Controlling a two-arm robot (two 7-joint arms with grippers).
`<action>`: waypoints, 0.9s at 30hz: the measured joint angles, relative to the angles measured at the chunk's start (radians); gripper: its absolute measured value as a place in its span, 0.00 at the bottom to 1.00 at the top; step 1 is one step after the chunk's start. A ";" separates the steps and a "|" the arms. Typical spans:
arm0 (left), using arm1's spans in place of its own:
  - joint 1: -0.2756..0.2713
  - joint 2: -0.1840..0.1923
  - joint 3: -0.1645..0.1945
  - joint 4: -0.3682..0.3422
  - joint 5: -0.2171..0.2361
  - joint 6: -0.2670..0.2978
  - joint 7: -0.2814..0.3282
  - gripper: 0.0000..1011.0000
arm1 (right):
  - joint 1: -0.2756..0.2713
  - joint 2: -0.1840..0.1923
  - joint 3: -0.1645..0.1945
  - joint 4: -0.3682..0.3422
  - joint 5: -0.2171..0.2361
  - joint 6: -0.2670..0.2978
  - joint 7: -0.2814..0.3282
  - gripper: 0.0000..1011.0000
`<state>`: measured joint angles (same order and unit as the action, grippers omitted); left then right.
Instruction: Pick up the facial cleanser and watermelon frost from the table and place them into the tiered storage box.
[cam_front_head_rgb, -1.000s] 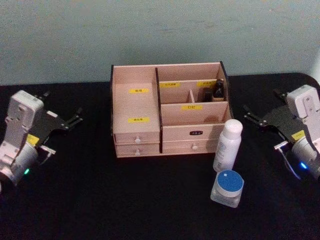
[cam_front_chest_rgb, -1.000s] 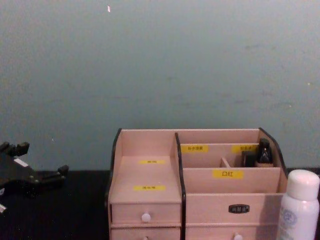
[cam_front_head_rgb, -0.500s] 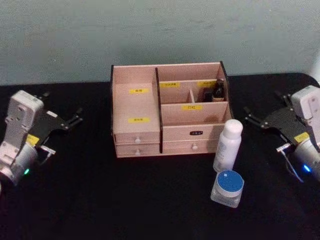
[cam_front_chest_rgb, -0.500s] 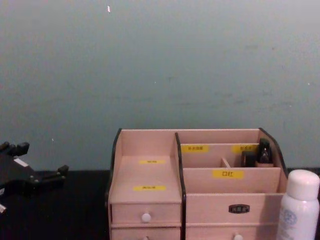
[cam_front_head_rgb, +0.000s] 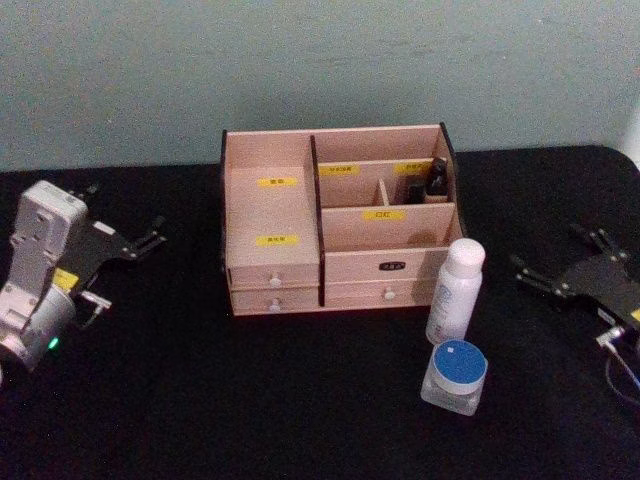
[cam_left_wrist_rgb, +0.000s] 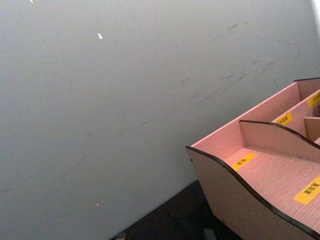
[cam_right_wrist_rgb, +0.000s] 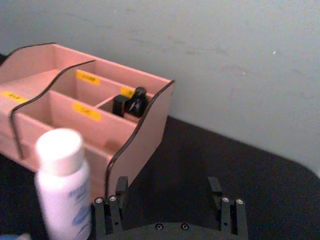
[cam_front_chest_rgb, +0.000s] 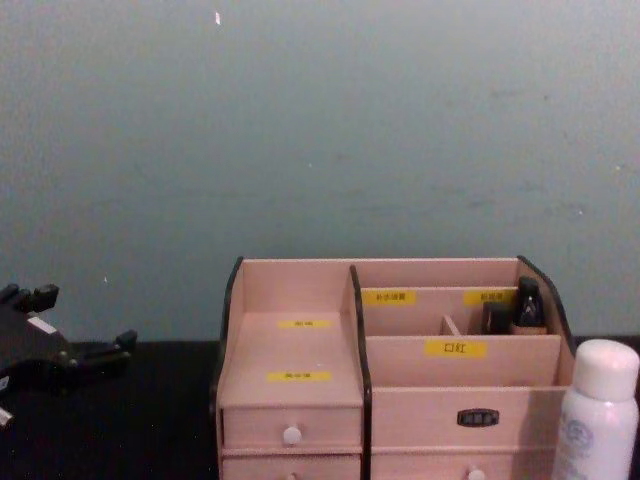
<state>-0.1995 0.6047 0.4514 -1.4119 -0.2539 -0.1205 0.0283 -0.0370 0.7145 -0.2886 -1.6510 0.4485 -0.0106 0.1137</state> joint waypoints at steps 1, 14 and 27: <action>0.000 0.000 0.000 0.000 0.000 0.000 0.000 0.99 | -0.022 0.013 0.012 -0.020 0.014 0.012 0.011 0.99; 0.000 0.000 0.000 0.000 0.000 0.000 0.000 0.99 | -0.138 0.088 0.053 -0.166 0.069 0.112 0.118 0.99; 0.000 0.000 0.000 0.000 0.000 0.000 0.000 0.99 | -0.085 0.024 0.028 -0.210 0.073 0.278 0.114 0.99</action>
<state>-0.1995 0.6047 0.4514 -1.4120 -0.2539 -0.1205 0.0283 -0.1216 0.7387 -0.2604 -1.8614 0.5211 0.2677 0.2276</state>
